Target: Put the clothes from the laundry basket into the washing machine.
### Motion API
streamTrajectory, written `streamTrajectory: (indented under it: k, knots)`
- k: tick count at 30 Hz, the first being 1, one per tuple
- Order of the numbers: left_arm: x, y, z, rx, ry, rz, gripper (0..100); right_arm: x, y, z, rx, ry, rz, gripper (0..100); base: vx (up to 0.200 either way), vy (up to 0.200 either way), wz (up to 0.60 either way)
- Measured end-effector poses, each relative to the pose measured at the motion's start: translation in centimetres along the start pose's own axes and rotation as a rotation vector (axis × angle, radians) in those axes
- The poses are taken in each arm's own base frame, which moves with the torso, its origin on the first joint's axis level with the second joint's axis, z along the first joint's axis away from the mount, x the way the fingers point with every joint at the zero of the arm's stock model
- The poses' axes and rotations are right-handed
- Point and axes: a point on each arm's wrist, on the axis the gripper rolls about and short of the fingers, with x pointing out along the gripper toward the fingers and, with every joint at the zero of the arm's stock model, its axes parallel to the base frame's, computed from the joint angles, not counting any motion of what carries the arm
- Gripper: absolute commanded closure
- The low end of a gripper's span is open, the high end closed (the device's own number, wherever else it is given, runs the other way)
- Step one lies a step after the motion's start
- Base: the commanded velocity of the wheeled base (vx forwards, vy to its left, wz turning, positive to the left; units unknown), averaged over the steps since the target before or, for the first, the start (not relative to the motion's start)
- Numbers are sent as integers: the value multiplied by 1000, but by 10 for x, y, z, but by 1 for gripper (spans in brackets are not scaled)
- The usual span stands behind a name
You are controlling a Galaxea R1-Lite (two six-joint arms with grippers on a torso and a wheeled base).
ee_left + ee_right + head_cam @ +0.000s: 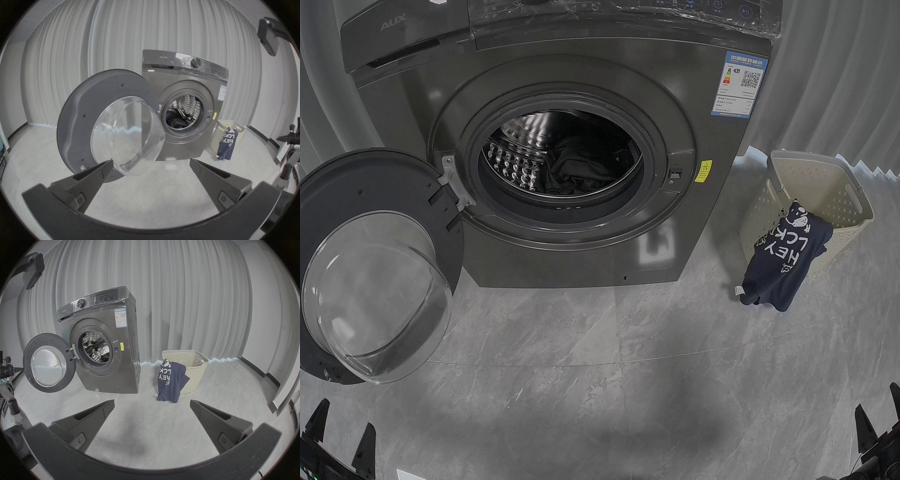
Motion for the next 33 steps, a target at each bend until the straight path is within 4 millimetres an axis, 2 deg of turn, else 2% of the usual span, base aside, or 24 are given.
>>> streamTrajectory:
  k: [4,9,17,33]
  knots:
    - [0,0,-1,51,13,-14,0,0,0,0,-1,1,0,0,0,0,0]
    - [0,2,-1,45,8,76,0,0,0,0,-1,1,0,0,0,0,0]
    - [0,1,-5,44,48,21,0,0,0,0,-1,1,-2,0,0,0,0]
    - [0,1,-5,42,50,13,0,0,0,0,-1,2,-1,0,0,-200,0]
